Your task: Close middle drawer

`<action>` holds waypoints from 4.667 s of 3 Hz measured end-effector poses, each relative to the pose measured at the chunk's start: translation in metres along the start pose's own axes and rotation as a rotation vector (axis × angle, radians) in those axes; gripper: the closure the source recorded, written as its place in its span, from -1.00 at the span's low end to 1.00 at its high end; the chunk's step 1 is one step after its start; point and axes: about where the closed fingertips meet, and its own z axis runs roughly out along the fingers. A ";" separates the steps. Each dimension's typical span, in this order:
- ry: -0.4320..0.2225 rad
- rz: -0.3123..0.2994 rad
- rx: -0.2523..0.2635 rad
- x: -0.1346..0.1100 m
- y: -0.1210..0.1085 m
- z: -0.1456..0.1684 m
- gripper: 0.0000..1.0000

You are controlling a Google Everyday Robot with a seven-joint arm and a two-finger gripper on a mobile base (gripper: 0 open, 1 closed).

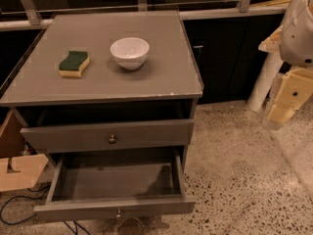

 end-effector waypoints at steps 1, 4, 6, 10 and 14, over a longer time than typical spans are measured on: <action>0.000 0.000 0.000 0.000 0.000 0.000 -0.39; 0.000 0.000 0.000 0.000 0.000 0.000 1.00; 0.013 0.031 0.007 -0.009 0.037 0.037 1.00; 0.096 0.080 -0.201 0.000 0.159 0.176 1.00; 0.097 0.178 -0.390 -0.040 0.254 0.317 1.00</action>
Offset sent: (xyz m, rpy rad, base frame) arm 0.0000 0.0000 0.0000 0.0000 0.0000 0.0000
